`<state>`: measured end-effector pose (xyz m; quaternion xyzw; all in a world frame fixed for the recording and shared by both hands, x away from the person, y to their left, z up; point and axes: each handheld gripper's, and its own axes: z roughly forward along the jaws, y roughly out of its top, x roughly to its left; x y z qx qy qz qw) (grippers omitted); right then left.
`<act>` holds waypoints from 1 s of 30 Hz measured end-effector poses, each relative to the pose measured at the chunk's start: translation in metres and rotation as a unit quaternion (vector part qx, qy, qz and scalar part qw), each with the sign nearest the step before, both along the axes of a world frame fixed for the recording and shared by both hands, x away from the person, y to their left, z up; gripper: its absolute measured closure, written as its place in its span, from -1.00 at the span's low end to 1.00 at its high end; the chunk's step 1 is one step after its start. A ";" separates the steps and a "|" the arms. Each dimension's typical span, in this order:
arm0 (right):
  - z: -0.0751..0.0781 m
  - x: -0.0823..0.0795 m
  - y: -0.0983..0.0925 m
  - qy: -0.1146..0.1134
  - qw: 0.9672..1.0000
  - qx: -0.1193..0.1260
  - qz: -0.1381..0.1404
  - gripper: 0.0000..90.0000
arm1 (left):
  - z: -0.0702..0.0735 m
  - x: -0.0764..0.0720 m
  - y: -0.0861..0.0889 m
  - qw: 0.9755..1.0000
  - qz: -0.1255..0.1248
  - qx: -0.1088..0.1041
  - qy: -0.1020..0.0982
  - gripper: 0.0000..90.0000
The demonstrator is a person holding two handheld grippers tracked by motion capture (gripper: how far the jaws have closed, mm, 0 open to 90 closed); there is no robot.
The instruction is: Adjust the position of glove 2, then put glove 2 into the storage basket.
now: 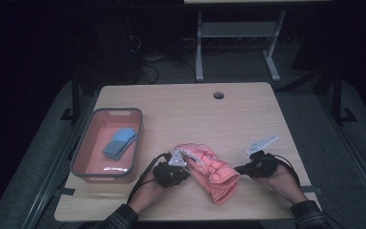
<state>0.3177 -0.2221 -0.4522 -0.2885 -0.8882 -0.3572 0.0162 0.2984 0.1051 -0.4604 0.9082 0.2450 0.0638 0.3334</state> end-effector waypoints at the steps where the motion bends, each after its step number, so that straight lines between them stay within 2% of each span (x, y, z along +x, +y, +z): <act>1: 0.000 -0.001 0.001 0.001 1.000 0.001 0.004 1.00 | 0.000 0.001 0.000 1.000 0.001 -0.001 0.001 0.98; 15: -0.004 -0.016 0.025 0.003 0.999 0.000 0.054 1.00 | 0.001 0.025 -0.004 1.000 0.028 -0.012 0.006 0.99; 27: -0.004 -0.022 0.042 0.001 0.997 0.010 0.078 1.00 | 0.004 0.049 -0.016 1.000 0.026 -0.016 0.006 0.99; 30: -0.004 -0.025 0.048 0.000 0.997 0.015 0.081 1.00 | 0.005 0.053 -0.021 0.999 0.028 -0.032 0.011 0.99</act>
